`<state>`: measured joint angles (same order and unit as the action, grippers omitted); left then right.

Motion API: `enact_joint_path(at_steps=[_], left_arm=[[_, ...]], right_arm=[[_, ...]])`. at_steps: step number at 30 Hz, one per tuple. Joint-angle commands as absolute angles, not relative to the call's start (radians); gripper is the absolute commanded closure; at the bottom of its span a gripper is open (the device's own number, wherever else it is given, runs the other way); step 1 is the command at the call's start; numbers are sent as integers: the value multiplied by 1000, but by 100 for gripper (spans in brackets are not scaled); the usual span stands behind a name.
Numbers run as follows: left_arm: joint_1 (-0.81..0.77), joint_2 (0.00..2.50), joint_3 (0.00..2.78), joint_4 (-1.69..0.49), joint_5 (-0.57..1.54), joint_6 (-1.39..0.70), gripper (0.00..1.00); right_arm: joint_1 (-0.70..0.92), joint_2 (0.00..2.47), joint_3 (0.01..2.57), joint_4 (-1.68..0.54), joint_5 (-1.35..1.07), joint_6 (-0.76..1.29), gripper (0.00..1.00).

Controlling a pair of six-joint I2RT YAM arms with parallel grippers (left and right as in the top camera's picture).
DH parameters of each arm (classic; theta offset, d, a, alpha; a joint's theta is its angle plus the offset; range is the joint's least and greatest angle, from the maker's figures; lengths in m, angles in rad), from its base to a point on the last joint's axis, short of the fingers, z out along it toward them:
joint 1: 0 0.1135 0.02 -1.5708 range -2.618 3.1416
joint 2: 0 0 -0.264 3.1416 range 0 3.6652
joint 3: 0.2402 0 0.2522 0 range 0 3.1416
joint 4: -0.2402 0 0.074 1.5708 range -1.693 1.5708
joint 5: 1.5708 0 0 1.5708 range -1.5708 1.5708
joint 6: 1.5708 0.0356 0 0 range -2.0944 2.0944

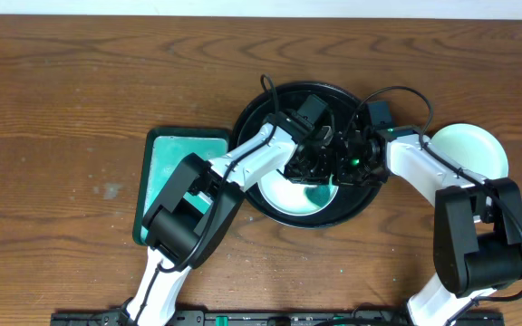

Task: Clean dirty plates on tray and stack at the side
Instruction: 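Scrub the white plate with the sponge while the right gripper holds it, then return the sponge to the teal tray with the left gripper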

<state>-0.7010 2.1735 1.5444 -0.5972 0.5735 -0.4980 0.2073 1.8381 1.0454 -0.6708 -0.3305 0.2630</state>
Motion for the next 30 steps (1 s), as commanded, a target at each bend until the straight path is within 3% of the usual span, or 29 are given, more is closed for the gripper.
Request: enact_joint_path(at_steps=[1,6,13,20,28,30], left_arm=[[-701,2205,1530,-658,647,-537,93],[-665,2200,1530,-789,606,-533,93],[-613,2014,1530,-935,287,-506,93],[-463,1749,1529,-1091,-206,-491,93],[-252,1794,1353,-1012,-136,-494,93],[-202,1798,1271,-941,-74,-491,88]], right_arm=[[211,1868,1033,-681,-259,253,99],[211,1868,1033,-681,-259,253,99],[211,1868,1033,-681,-254,245,99],[211,1868,1033,-668,-232,246,99],[211,1868,1033,-598,-232,246,98],[211,1868,1033,-573,-233,246,92]])
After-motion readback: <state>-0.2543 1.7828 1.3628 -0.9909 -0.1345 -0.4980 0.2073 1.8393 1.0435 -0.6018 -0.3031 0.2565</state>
